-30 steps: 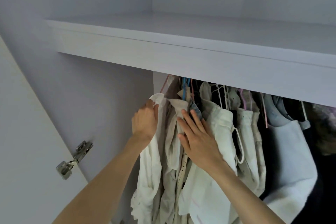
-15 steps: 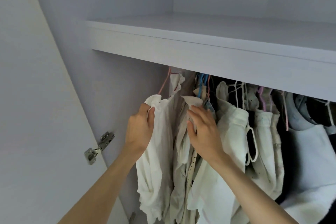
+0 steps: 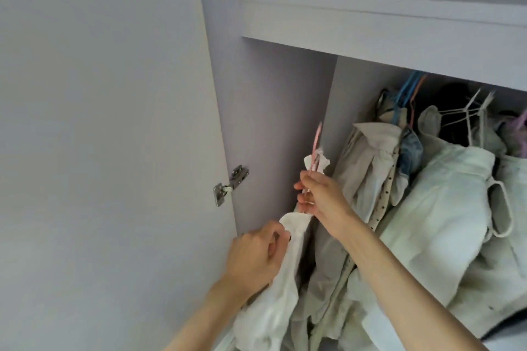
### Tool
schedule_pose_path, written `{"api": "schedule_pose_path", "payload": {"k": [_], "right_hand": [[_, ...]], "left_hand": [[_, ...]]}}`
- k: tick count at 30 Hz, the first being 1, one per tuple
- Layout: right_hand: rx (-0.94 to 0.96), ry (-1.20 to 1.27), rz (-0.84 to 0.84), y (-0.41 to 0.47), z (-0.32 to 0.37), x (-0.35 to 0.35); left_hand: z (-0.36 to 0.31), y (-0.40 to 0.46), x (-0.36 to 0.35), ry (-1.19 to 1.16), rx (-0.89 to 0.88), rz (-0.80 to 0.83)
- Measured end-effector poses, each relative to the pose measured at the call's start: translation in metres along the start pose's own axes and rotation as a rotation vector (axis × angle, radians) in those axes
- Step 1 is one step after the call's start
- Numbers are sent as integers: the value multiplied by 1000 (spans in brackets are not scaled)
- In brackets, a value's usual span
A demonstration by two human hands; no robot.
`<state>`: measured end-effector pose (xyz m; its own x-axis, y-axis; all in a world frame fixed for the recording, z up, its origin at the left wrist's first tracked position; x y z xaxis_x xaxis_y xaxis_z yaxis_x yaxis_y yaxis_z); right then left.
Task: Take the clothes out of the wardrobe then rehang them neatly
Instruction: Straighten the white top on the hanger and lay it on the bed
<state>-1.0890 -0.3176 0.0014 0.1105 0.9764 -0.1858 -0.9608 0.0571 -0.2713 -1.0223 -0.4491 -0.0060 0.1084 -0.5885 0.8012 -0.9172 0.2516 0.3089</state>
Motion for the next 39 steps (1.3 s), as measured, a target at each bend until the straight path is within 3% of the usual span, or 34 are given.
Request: {"api": "schedule_pose_path", "payload": {"k": [2, 5, 7, 11, 14, 22, 30, 35, 39], "right_hand": [[-35, -142, 51, -9, -19, 8], [8, -618, 70, -26, -29, 26], [86, -837, 7, -39, -29, 39], [198, -1030, -123, -78, -31, 51], [314, -1004, -108, -110, -32, 41], [569, -871, 360, -190, -61, -45], [728, -843, 591, -281, -90, -150], [888, -786, 760, -361, -138, -212], [968, -684, 872, -423, -156, -250]], "left_hand": [[9, -22, -1, -13, 25, 15], [36, -54, -5, 25, 116, 13], [47, -77, -3, 38, 175, -40], [32, -116, 8, 104, 205, -189], [24, -148, 25, 188, 215, -236], [48, -282, 89, 463, 496, -203], [27, -430, 131, 288, 606, -346], [19, -537, 157, 363, 846, -475], [-5, -591, 195, 488, 911, -627]]}}
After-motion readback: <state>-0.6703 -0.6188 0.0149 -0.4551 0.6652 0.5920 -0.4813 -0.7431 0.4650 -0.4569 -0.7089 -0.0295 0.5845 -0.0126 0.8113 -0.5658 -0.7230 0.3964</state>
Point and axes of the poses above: each hand's wrist, its own y-axis towards the middle knuckle, its own x-axis out of the back of the hand, z = x × y, the point moved 9 cm from there along y, towards the middle knuckle, and after that the axes turned 1 degree about y, right-handed, at the moved point
